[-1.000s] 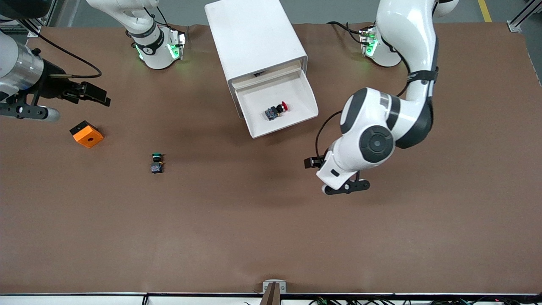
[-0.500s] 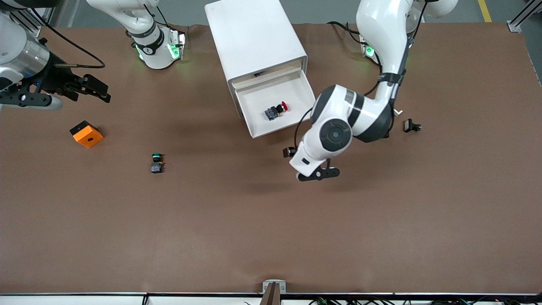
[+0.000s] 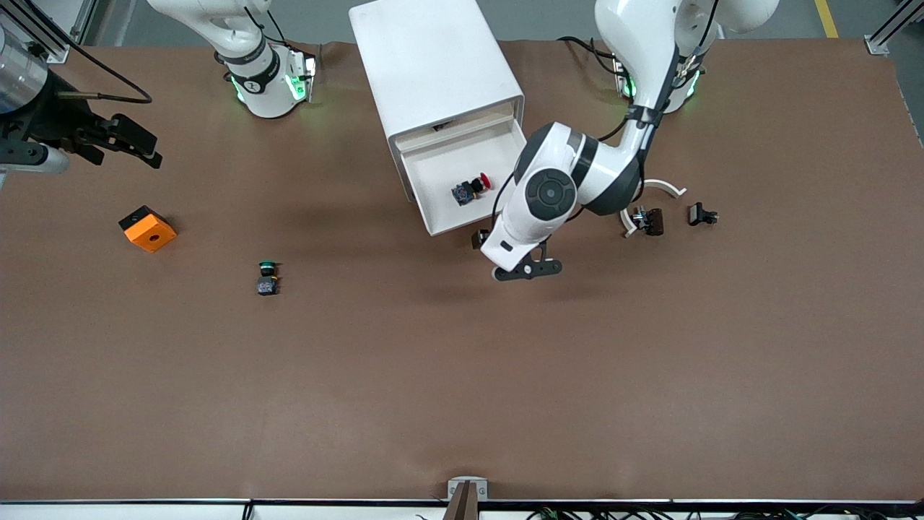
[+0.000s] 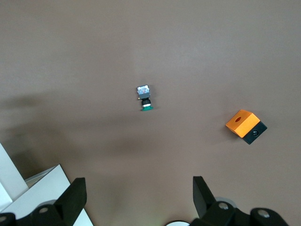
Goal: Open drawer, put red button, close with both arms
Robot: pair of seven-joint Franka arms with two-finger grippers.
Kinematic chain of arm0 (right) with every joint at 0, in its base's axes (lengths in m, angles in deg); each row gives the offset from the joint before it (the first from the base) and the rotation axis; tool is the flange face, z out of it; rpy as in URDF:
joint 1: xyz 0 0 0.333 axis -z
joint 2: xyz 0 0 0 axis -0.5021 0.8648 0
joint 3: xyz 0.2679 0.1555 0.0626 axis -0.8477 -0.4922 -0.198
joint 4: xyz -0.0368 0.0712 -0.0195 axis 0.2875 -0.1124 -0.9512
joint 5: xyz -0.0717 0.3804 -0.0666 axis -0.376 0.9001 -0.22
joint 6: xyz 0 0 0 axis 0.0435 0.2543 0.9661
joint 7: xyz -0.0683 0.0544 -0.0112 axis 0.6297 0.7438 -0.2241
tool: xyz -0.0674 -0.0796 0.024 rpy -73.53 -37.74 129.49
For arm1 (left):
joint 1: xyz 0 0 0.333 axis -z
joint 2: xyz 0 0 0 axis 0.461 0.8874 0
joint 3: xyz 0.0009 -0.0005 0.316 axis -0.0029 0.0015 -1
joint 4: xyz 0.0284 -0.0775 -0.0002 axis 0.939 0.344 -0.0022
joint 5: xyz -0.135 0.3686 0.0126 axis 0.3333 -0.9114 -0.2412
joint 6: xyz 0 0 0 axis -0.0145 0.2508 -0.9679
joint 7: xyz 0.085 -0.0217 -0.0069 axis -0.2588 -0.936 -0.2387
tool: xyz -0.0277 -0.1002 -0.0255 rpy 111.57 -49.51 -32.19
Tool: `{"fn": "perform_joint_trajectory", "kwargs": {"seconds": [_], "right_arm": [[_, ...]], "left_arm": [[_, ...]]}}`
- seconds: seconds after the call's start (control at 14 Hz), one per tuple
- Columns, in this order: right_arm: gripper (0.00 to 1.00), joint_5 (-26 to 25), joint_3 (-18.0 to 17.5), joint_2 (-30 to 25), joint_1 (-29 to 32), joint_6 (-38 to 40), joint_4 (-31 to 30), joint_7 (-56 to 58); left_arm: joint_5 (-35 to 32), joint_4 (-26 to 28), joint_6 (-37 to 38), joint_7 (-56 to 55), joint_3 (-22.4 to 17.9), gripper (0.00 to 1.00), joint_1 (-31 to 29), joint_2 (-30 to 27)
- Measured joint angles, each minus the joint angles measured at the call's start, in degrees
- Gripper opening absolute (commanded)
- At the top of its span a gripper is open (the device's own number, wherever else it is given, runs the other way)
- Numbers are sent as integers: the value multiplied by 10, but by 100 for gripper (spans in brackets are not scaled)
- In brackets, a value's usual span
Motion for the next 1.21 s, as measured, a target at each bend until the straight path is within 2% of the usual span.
{"fn": "perform_joint_trajectory", "kwargs": {"seconds": [0.21, 0.5, 0.86, 1.21], "right_arm": [[100, 0, -2, 0, 0, 0, 6, 0], [100, 0, -4, 0, 0, 0, 16, 0], [100, -1, -4, 2, 0, -1, 17, 0], [100, -2, -4, 2, 0, -1, 25, 1]], "left_arm": [[0, 36, -13, -25, 8, 100, 17, -18], [3, 51, -13, -66, 56, 100, 18, -34], [49, 66, -10, -86, 104, 100, 19, -34], [96, 70, 6, -89, 132, 100, 20, -34]]}}
